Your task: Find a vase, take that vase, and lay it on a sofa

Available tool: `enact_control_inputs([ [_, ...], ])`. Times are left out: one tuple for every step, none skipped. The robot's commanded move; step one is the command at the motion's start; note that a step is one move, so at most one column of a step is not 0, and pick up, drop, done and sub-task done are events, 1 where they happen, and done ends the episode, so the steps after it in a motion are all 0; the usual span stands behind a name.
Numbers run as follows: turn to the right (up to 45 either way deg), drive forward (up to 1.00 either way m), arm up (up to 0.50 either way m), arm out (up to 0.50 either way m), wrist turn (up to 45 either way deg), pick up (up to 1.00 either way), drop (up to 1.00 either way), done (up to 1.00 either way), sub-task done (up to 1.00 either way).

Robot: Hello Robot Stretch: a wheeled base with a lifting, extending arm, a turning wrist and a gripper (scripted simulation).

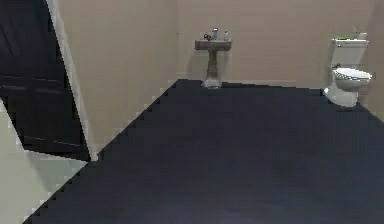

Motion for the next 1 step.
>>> enact_control_inputs([
  [0.0,0.65,0.00,0.00,0.0,0.00,0.00,0.00,0.00],
])
